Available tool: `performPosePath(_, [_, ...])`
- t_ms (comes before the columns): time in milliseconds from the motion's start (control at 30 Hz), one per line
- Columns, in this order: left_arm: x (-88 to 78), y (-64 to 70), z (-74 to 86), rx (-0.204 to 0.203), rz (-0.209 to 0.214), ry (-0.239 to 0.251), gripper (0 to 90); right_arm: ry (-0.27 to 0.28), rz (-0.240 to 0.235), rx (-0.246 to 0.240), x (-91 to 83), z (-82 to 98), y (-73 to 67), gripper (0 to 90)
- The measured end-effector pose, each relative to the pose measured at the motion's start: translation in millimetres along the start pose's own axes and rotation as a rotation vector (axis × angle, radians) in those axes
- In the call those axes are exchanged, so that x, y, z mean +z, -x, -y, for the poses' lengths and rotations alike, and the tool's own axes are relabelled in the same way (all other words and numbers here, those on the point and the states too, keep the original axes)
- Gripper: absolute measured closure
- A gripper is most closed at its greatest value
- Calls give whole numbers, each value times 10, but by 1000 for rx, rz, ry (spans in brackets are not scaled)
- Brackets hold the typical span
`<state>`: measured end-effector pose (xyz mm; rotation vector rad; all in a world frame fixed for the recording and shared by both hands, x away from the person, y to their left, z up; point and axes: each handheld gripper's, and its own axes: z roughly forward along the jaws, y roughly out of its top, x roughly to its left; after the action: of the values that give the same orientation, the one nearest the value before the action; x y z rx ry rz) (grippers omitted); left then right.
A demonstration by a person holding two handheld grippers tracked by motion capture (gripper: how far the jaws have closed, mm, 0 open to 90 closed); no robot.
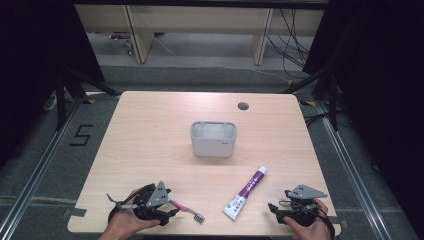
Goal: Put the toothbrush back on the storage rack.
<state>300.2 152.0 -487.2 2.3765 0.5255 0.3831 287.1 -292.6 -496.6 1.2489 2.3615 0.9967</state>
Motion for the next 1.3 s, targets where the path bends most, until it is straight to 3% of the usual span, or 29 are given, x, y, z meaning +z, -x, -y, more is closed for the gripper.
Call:
performPosePath(133, [30, -61, -36, 26, 20, -25, 389, -1, 6, -1, 3, 2, -10, 234])
performPosePath(200, [36, -60, -44, 22, 19, -32, 414, -1, 4, -9, 3, 1, -4, 235])
performPosePath(433, [86, -71, -103, 57, 49, -78, 477, -5, 3, -18, 4, 0, -1, 236])
performPosePath(467, [101, -74, -117, 82, 56, -97, 484, -8, 2, -19, 6, 1, 0, 236])
performPosePath(667, [119, -56, -139, 101, 83, -136, 532, -9, 1, -19, 4, 2, 1, 239])
performPosePath(833, [137, -57, -146, 96, 99, -154, 568, -2, 12, -22, 7, 3, -12, 240])
performPosePath(900, [144, -69, -152, 109, 107, -177, 573, -8, 23, -2, 6, 8, -25, 241])
performPosePath(1133, [199, -73, -163, 104, 130, -206, 601, -14, -4, -7, 9, 7, -20, 243])
performPosePath(1200, [212, -79, -172, 100, 136, -216, 610, -12, 25, -7, 7, 9, -31, 243])
performPosePath(1300, [212, -85, -179, 99, 142, -223, 632, -12, 24, -6, 8, 11, -34, 244])
